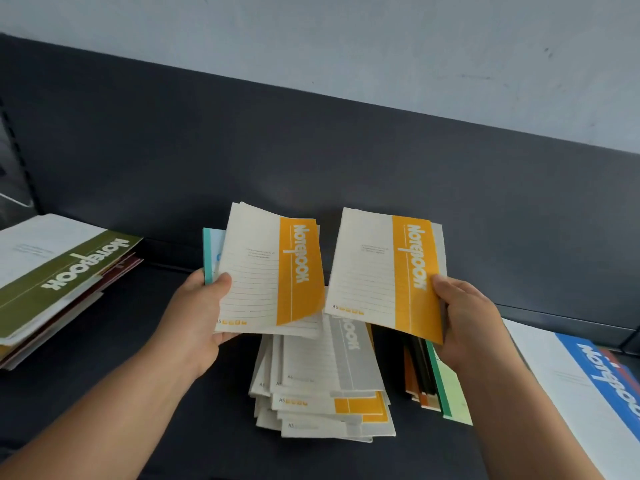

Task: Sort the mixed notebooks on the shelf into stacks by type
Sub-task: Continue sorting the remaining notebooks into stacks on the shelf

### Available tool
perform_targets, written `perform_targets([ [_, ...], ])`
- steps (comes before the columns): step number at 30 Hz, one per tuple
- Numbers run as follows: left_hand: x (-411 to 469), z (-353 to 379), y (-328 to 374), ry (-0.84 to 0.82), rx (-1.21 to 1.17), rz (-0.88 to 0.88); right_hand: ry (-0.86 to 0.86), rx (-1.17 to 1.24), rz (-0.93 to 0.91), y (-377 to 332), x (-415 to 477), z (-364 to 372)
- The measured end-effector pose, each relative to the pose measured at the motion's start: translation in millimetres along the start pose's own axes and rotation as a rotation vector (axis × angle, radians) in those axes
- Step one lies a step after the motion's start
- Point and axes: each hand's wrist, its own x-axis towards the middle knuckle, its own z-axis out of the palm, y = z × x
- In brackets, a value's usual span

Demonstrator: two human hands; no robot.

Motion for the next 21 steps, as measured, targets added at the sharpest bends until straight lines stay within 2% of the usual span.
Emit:
perform_targets([
  [6, -7.8, 7.6, -1.0, -0.01, 0.043, 0.008, -0.04, 0.096, 0.065, 1.1, 2.0, -5.7],
  [15, -33.1, 39.4, -10.7, -0.136, 0.03, 0.042, -0.095, -0.069, -0.087, 24.2, -14.0, 33.9],
  [21, -34.7, 36.2, -14.8, -0.118, 0.036, 0.065, -0.139, -0.076, -0.16, 23.9, -10.8, 28.9],
])
